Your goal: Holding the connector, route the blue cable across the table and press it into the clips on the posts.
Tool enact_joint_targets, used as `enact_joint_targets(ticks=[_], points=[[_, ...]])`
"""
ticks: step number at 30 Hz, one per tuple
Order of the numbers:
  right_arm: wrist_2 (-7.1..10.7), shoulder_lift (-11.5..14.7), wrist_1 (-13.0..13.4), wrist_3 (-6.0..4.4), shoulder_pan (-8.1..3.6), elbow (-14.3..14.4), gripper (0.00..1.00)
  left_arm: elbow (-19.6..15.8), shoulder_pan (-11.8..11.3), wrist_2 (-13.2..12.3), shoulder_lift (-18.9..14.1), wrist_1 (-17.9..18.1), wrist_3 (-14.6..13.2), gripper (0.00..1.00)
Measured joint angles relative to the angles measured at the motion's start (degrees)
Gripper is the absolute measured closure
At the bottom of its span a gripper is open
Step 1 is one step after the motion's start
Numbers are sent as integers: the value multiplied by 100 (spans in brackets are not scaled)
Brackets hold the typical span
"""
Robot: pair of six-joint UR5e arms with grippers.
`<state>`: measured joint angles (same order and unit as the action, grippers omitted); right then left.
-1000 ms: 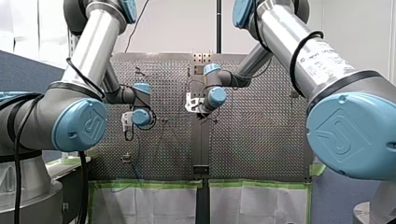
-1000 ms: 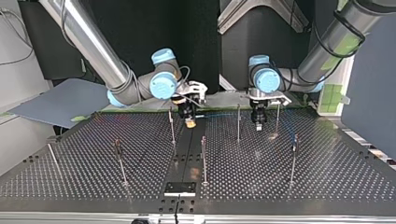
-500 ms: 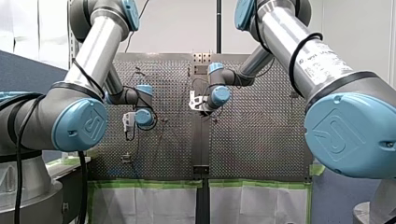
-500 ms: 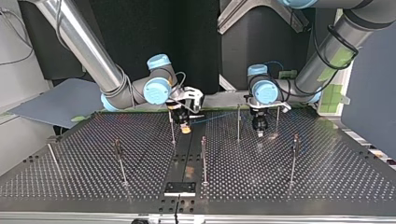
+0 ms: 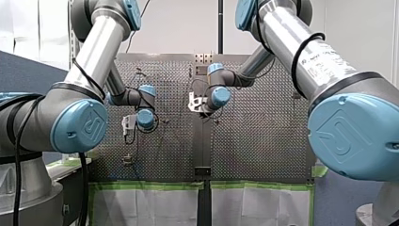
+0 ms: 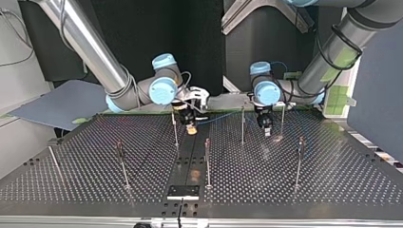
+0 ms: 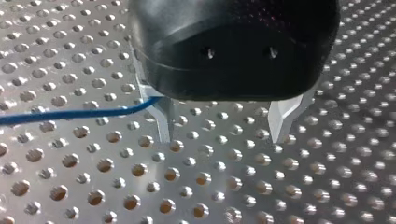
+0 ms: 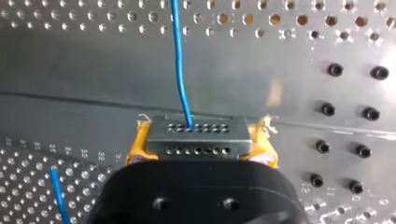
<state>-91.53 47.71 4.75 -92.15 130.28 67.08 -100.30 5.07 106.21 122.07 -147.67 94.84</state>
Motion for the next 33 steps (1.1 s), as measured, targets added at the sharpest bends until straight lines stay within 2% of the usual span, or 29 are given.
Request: enact_joint_targets(ticks=[6,10,18,23,27,33], points=[[-14,-8,-5,2,73,3,100,-239,117,278,-213,-263,79,0],[-29,-35,-3,-2,114,3,100,-462,189,423,-431,-225,183,0],[-40,-219,6,9,147,4,100,-867,382,405,-750,58,308,0],[-20,-275,8,0,150,3,100,-1120,529,437,-779,7,319,0],[-16,-281,11,4,151,3,100,-1278,620,572,-819,-124,322,0],[-15,-282,17,10,138,-2,100,-1465,759,624,-1012,-35,318,0]])
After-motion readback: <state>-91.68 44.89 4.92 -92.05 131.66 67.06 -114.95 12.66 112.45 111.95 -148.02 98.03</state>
